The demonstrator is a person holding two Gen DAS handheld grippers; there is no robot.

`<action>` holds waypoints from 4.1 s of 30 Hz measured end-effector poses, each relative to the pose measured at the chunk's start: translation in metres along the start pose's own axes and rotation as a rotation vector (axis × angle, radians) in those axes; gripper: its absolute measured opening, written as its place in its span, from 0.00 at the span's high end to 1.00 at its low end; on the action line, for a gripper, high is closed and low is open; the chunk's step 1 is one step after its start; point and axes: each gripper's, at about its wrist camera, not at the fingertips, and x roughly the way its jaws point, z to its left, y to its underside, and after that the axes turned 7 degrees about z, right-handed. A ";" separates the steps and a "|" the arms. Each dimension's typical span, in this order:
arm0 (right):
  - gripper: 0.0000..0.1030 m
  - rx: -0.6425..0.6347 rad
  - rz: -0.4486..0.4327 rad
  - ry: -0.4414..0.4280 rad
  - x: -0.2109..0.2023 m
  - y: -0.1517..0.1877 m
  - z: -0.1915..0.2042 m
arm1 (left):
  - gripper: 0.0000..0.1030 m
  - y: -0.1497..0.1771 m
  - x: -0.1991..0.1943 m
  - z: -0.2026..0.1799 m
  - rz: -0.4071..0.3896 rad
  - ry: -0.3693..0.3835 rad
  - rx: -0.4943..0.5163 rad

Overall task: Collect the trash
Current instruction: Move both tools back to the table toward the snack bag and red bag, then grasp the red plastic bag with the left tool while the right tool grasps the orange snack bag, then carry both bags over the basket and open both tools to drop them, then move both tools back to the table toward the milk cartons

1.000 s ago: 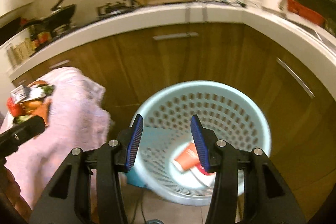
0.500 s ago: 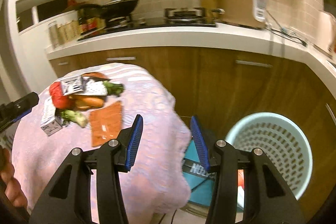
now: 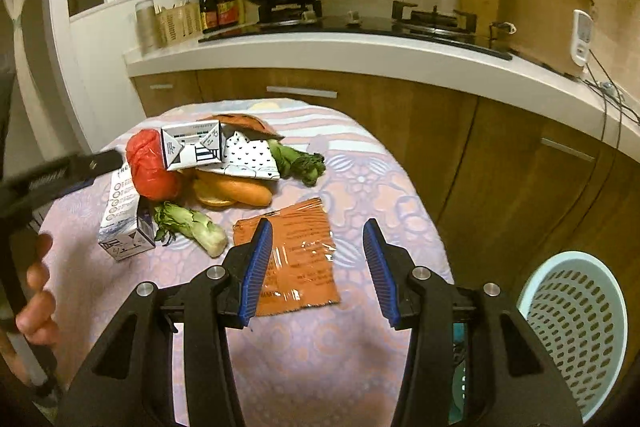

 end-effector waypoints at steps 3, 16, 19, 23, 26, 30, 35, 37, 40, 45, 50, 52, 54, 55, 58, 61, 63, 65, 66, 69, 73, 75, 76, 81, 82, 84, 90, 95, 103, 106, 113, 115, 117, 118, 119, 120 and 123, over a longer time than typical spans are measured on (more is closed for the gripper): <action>0.57 0.001 0.019 -0.010 0.009 -0.002 0.001 | 0.31 -0.007 0.018 -0.001 0.021 -0.006 0.002; 0.25 0.009 0.133 -0.079 0.045 0.001 0.004 | 0.68 -0.003 0.043 -0.007 0.053 0.044 0.039; 0.18 -0.001 0.159 -0.094 0.055 0.001 0.010 | 0.70 0.001 0.034 0.000 0.038 0.069 0.008; 0.17 -0.013 0.198 -0.081 0.068 0.001 0.014 | 0.71 0.004 0.021 0.003 0.009 0.087 0.002; 0.16 -0.018 0.236 -0.072 0.077 0.000 0.017 | 0.71 0.006 0.013 0.002 -0.008 0.102 0.003; 0.20 -0.037 0.258 -0.043 0.083 0.000 0.021 | 0.71 0.007 0.003 -0.001 -0.027 0.128 0.008; 0.55 -0.070 0.238 -0.004 0.078 0.002 0.026 | 0.71 0.013 -0.015 -0.003 -0.064 0.141 0.021; 0.62 -0.060 0.229 -0.027 0.072 0.002 0.024 | 0.71 0.015 -0.022 -0.005 -0.077 0.150 0.028; 0.64 -0.047 0.197 -0.028 0.061 0.004 0.020 | 0.71 0.018 -0.034 -0.013 -0.096 0.165 0.048; 0.65 -0.042 0.135 -0.014 0.034 0.001 0.009 | 0.71 0.021 -0.044 -0.032 -0.114 0.201 0.080; 0.65 -0.021 0.091 -0.003 0.007 0.000 -0.012 | 0.71 0.029 -0.050 -0.066 -0.118 0.242 0.136; 0.65 -0.012 0.076 0.009 -0.005 0.001 -0.025 | 0.71 0.034 -0.049 -0.082 -0.111 0.259 0.161; 0.65 -0.004 0.063 0.023 -0.016 0.003 -0.035 | 0.71 0.041 -0.046 -0.099 -0.101 0.271 0.187; 0.65 0.001 0.053 0.043 -0.024 0.005 -0.044 | 0.71 0.046 -0.042 -0.114 -0.086 0.284 0.209; 0.65 0.018 0.031 0.103 -0.043 0.012 -0.064 | 0.71 0.056 -0.033 -0.145 -0.058 0.311 0.261; 0.65 0.042 0.029 0.171 -0.056 0.020 -0.087 | 0.71 0.066 -0.026 -0.175 -0.030 0.331 0.319; 0.65 0.049 0.033 0.220 -0.063 0.027 -0.101 | 0.71 0.072 -0.020 -0.199 -0.010 0.343 0.364; 0.65 0.070 0.039 0.261 -0.071 0.033 -0.120 | 0.71 0.078 -0.016 -0.219 0.004 0.360 0.396; 0.65 0.084 0.040 0.278 -0.074 0.037 -0.129 | 0.71 0.080 -0.014 -0.226 0.009 0.366 0.406; 0.65 0.127 0.040 0.321 -0.084 0.047 -0.157 | 0.71 0.092 -0.006 -0.258 0.039 0.399 0.450; 0.65 0.184 0.045 0.342 -0.089 0.060 -0.187 | 0.71 0.108 0.002 -0.289 0.071 0.417 0.501; 0.65 0.211 0.050 0.346 -0.090 0.067 -0.200 | 0.71 0.116 0.007 -0.303 0.085 0.420 0.528; 0.65 0.228 0.054 0.349 -0.090 0.071 -0.208 | 0.71 0.121 0.011 -0.312 0.099 0.422 0.541; 0.63 0.279 0.070 0.354 -0.089 0.087 -0.231 | 0.71 0.139 0.028 -0.335 0.145 0.426 0.588; 0.62 0.287 0.074 0.360 -0.088 0.090 -0.235 | 0.71 0.141 0.030 -0.338 0.149 0.422 0.599; 0.62 0.302 0.083 0.362 -0.087 0.094 -0.242 | 0.71 0.147 0.039 -0.345 0.166 0.414 0.619; 0.62 0.351 0.118 0.364 -0.080 0.107 -0.261 | 0.70 0.153 0.056 -0.358 0.233 0.443 0.625; 0.54 0.384 0.151 0.365 -0.074 0.119 -0.273 | 0.65 0.160 0.065 -0.366 0.280 0.455 0.653; 0.41 0.423 0.165 0.357 -0.073 0.125 -0.283 | 0.49 0.161 0.066 -0.361 0.283 0.450 0.647; 0.41 0.430 0.167 0.360 -0.073 0.125 -0.284 | 0.47 0.156 0.064 -0.355 0.273 0.446 0.632; 0.25 0.446 0.177 0.340 -0.071 0.124 -0.283 | 0.48 0.147 0.058 -0.337 0.264 0.447 0.594; 0.25 0.449 0.174 0.329 -0.072 0.124 -0.282 | 0.48 0.145 0.056 -0.333 0.260 0.447 0.584; 0.25 0.448 0.172 0.328 -0.072 0.123 -0.279 | 0.48 0.142 0.053 -0.328 0.252 0.444 0.573; 0.25 0.445 0.168 0.327 -0.073 0.121 -0.277 | 0.48 0.140 0.050 -0.324 0.244 0.443 0.566; 0.25 0.442 0.163 0.324 -0.074 0.120 -0.275 | 0.48 0.138 0.047 -0.320 0.235 0.440 0.560; 0.25 0.438 0.157 0.321 -0.074 0.119 -0.272 | 0.48 0.136 0.043 -0.313 0.219 0.433 0.548; 0.25 0.419 0.132 0.307 -0.078 0.111 -0.260 | 0.48 0.126 0.029 -0.291 0.172 0.399 0.508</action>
